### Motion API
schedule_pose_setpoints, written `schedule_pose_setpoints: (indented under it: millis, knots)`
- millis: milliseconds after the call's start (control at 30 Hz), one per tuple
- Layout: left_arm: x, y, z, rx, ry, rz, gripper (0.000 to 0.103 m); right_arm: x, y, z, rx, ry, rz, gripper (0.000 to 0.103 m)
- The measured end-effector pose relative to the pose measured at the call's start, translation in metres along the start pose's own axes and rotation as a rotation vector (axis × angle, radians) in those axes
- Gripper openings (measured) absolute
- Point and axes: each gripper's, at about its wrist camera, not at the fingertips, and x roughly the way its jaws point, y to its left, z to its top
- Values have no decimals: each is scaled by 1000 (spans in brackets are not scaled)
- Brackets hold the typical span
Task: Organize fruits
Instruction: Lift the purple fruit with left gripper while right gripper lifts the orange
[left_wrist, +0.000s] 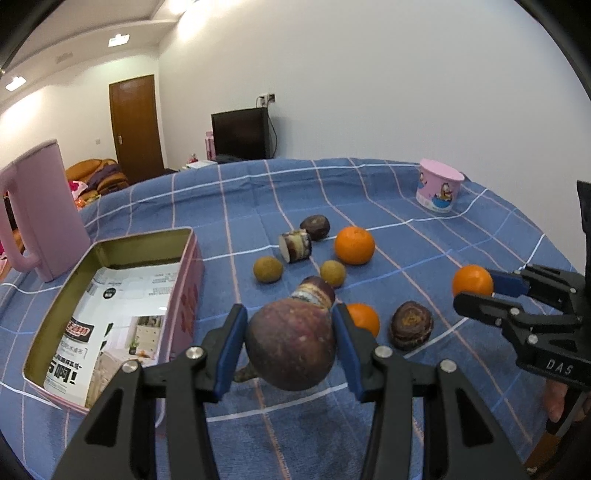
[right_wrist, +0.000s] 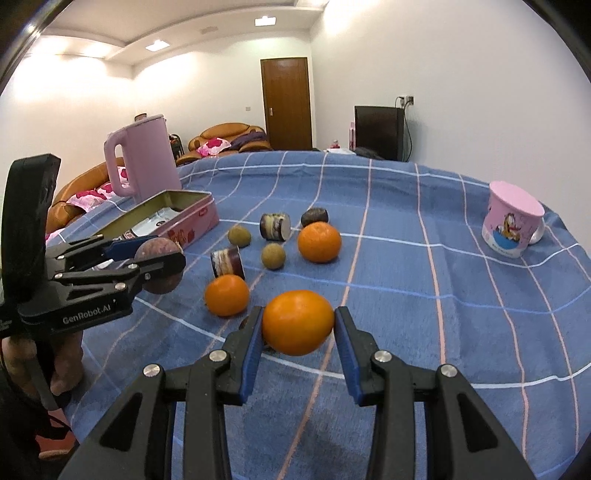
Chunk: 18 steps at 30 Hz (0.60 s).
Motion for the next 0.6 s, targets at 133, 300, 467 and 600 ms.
schedule_pose_setpoints:
  millis: [133, 300, 467, 600]
  knots:
    - [-2, -3, 1, 12, -13, 9, 49, -1, 0, 2, -2, -17, -6, 40]
    - [-4, -5, 0, 17, -30, 17, 49, -3, 1, 3, -2, -32, -8, 40]
    - [-8, -8, 0, 29, -58, 27, 49, -7, 2, 4, -5, -57, -12, 40]
    - [-11, -10, 0, 41, -76, 35, 49, -9, 2, 4, -8, -73, -16, 40]
